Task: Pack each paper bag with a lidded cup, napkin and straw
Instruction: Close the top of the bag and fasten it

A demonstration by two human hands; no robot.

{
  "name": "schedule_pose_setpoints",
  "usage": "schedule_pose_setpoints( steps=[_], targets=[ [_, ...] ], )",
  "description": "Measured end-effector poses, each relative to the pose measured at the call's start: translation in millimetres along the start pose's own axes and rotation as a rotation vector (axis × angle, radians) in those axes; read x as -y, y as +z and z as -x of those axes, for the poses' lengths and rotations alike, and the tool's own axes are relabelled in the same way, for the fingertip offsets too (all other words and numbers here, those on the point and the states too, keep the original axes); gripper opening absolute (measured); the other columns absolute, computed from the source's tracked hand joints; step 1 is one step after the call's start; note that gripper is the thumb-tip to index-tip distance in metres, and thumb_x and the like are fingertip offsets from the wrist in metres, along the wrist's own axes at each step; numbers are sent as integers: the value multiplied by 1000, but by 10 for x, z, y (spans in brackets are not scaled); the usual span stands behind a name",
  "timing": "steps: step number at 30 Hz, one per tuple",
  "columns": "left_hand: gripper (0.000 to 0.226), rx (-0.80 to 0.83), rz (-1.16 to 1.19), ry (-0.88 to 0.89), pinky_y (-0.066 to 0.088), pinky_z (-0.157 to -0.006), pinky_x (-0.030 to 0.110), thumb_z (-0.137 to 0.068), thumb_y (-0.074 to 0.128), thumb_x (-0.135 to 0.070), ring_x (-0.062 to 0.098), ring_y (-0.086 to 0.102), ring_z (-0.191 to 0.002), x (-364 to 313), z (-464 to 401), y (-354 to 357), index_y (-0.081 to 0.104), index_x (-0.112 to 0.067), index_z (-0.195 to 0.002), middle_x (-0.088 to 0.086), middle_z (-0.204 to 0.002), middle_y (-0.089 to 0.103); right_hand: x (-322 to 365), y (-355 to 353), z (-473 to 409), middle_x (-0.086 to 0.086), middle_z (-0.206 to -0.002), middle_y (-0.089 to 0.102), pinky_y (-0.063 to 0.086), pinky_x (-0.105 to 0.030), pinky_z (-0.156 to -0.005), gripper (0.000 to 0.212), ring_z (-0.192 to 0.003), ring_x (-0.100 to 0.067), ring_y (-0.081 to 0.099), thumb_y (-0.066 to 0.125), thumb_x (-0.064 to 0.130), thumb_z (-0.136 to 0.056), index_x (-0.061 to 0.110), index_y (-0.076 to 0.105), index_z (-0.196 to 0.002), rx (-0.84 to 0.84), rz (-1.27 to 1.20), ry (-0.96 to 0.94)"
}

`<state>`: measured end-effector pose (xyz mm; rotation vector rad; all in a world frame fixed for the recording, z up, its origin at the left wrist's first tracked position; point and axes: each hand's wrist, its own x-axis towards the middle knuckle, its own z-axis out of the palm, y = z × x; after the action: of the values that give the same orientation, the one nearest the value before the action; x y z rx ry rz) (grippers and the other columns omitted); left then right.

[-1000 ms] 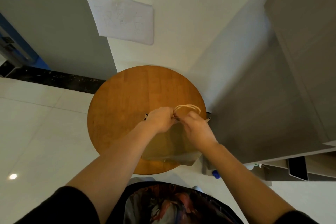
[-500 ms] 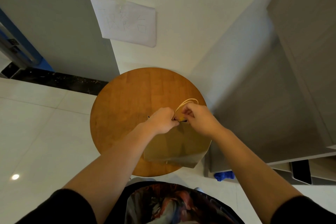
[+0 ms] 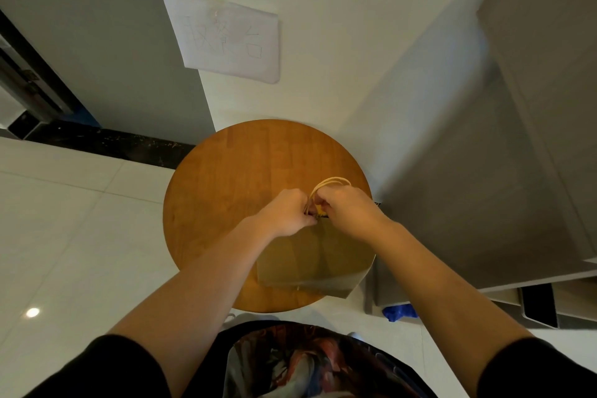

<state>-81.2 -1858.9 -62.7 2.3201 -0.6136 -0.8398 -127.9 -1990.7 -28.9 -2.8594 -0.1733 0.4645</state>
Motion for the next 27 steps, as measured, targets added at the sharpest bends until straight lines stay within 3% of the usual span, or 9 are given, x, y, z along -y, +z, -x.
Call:
schedule_pose_setpoints(
  steps=[6,14,20,27],
  targets=[
    [37,8,-11,-2,36,-54,28,-89,62,-12,17,45,-55,38,-21,19,46,-15,-55,1,-55,45,22,55,-1,-4,-115,60,44,-26,-75,26,-96,-19,56,45,6,-96,17,55,-116,-31,22,-14],
    [31,-21,-28,24,37,-58,25,-90,60,-14,15,50,-60,29,-18,40,51,-17,-61,-2,-61,49,3,73,2,-5,-109,62,52,-35,-82,22,-95,-21,58,46,6,-95,16,59,-110,-59,-73,60],
    [35,-61,-123,27,37,-59,30,-88,64,-18,16,47,-60,30,-26,24,43,-22,-59,-3,-60,45,12,132,-16,-4,-110,63,51,-30,-77,22,-95,-22,60,49,7,-94,17,59,-110,-74,-96,49],
    [39,-88,-71,49,35,-54,24,-86,65,-15,12,47,-55,55,-5,3,45,-23,-54,-5,-56,46,40,174,7,-4,-108,63,53,-30,-76,24,-91,-22,61,44,9,-97,19,53,-117,-87,-11,22]
  ],
)
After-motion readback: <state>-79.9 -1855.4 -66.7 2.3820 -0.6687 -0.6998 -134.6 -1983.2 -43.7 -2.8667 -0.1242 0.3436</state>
